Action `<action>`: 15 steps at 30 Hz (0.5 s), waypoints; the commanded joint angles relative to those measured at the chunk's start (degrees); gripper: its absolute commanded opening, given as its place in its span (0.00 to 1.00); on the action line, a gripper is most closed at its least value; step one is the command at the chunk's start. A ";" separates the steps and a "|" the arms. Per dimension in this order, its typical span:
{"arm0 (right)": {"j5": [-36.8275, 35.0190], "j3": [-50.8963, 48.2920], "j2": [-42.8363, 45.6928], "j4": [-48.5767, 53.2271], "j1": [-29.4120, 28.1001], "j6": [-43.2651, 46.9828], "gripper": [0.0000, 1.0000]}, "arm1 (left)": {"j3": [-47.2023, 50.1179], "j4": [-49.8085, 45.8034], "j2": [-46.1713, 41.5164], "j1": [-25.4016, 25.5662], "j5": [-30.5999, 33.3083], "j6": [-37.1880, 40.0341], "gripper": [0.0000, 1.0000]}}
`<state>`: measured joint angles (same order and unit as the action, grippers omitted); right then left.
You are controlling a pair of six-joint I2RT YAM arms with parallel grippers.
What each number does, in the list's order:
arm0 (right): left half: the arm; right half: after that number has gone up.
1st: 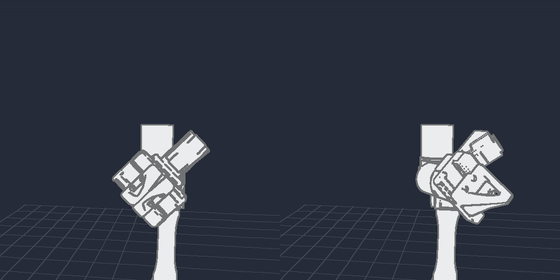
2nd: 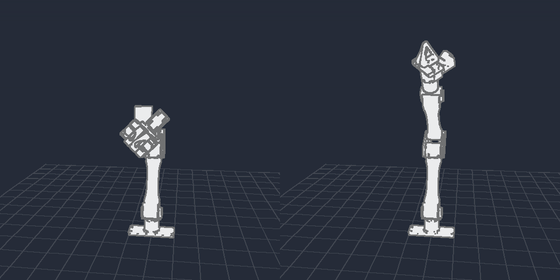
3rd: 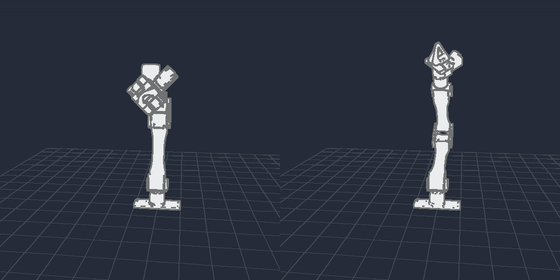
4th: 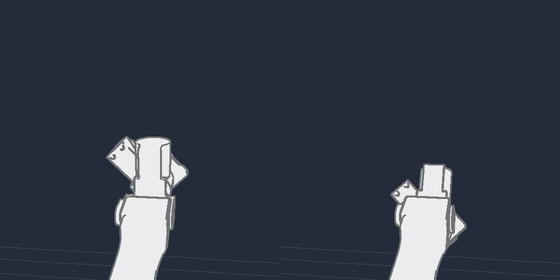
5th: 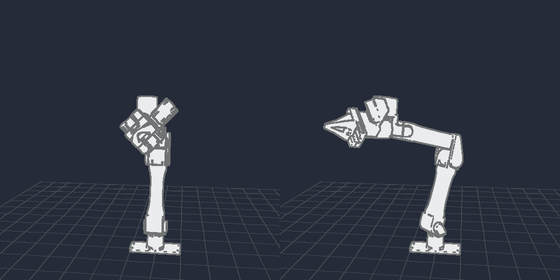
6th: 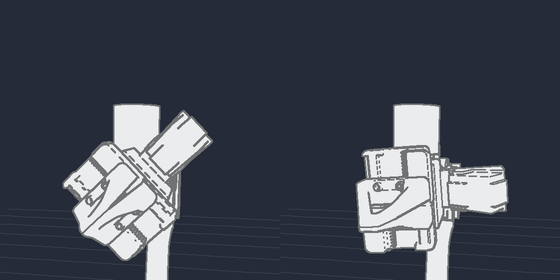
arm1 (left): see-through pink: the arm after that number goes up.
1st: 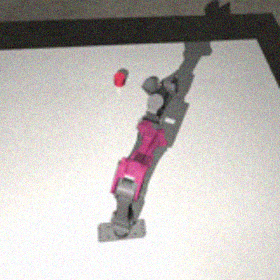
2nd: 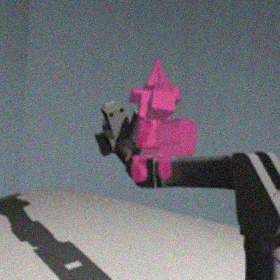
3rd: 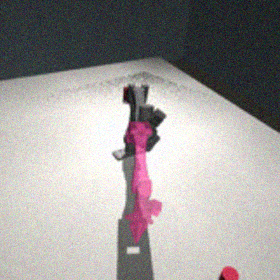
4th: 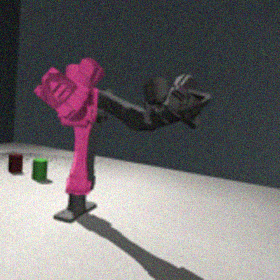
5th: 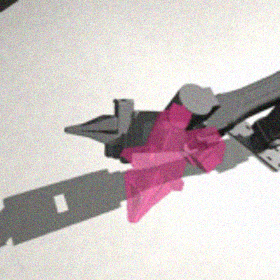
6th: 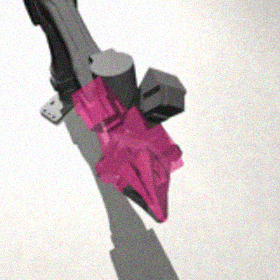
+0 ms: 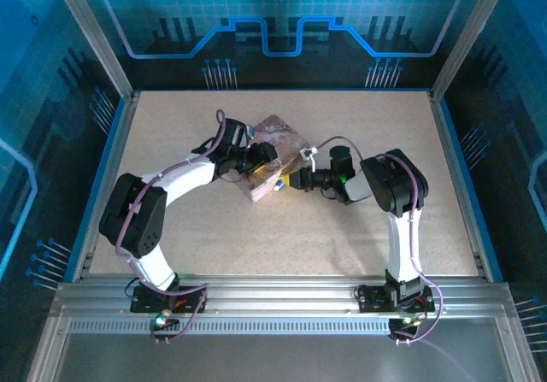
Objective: Unlock the padlock with the key
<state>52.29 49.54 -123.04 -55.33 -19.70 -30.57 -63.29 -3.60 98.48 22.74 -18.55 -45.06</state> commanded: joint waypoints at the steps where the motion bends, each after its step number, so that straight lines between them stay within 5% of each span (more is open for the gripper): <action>1: 2.29 0.44 -0.44 -1.36 -0.51 0.24 0.13 | -0.40 -0.90 0.93 0.58 0.40 -0.60 0.57; 15: 0.32 -0.01 0.34 -1.62 -0.12 -0.96 0.03 | 0.15 -0.86 0.55 0.59 0.79 -0.56 0.57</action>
<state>51.42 49.54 -123.09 -54.68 -19.55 -29.85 -63.29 -3.55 98.48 22.72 -18.22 -45.08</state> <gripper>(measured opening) 0.054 0.568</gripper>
